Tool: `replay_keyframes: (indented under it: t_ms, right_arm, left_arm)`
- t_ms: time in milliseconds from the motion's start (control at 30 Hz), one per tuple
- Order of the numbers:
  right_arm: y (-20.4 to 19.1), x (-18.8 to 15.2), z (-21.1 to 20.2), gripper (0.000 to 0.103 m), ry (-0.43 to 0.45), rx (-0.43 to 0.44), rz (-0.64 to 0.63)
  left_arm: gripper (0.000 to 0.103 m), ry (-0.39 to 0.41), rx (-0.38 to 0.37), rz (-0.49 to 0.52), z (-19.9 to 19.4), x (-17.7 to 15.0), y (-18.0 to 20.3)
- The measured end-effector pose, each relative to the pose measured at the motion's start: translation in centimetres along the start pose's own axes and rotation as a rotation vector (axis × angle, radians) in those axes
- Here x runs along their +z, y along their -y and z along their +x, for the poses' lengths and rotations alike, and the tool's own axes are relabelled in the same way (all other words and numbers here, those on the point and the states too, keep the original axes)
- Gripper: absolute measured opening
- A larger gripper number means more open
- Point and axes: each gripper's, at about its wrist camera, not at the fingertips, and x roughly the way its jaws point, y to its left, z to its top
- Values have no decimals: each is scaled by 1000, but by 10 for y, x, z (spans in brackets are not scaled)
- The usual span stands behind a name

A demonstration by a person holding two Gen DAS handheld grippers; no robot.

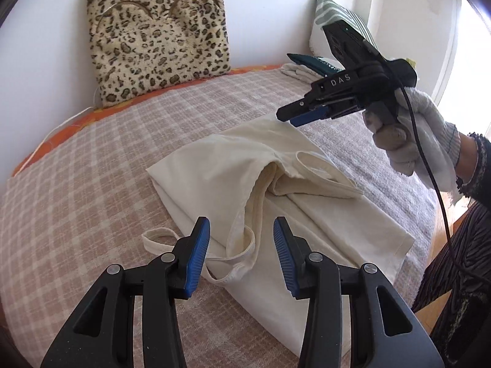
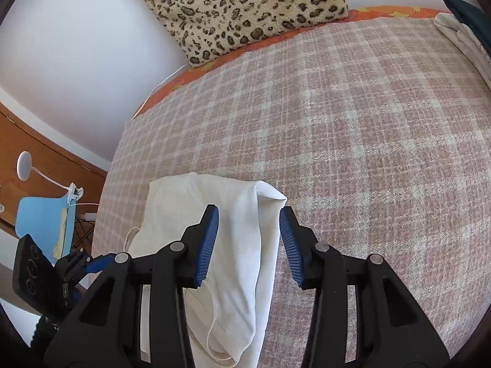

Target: Fold small clothes

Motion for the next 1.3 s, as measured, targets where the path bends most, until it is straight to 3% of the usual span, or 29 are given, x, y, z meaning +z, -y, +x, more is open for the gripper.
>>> replay_keyframes:
  t_ms: [67, 100, 167, 200, 267, 467, 567, 767, 900, 967, 1100, 1233, 1300]
  right_arm:
    - [2, 3, 7, 41, -18, 0, 21]
    - [4, 5, 9, 35, -22, 15, 32]
    - [5, 8, 13, 19, -24, 36, 46]
    - [5, 10, 14, 10, -30, 32, 44]
    - [4, 13, 17, 7, -34, 25, 32]
    - [5, 27, 17, 4, -29, -65, -34]
    - [13, 28, 13, 4, -24, -54, 3]
    - [-1, 3, -22, 5, -8, -39, -51]
    - [-7, -32, -39, 21, -33, -37, -54]
    - [-9, -50, -40, 24, -51, -45, -57]
    - [-11, -74, -24, 24, -119, -74, -62]
    - [-21, -84, -20, 16, -125, -168, -148]
    - [-22, -88, -22, 16, -128, -186, -172]
  left_arm:
    - [39, -34, 55, 59, 9, -3, 7]
    - [28, -45, 68, 76, 13, -4, 9]
    - [11, -65, 60, 76, 19, -5, 7]
    - [9, -70, 53, 67, 21, -5, 6]
    - [4, -88, 30, 62, 26, -5, 5]
    - [4, -96, 91, 207, 19, -19, 22]
    - [5, -92, 117, 258, 16, -29, 32]
    - [17, -74, 57, 149, -3, -23, 15]
    - [17, -9, 10, 32, -23, -11, -4]
    - [17, 19, 21, -7, -28, -4, -11]
    - [17, 30, 46, -25, -20, 9, -12]
    - [17, -10, 106, 76, -3, 13, 2]
    - [17, -19, 97, 58, 4, 11, 4]
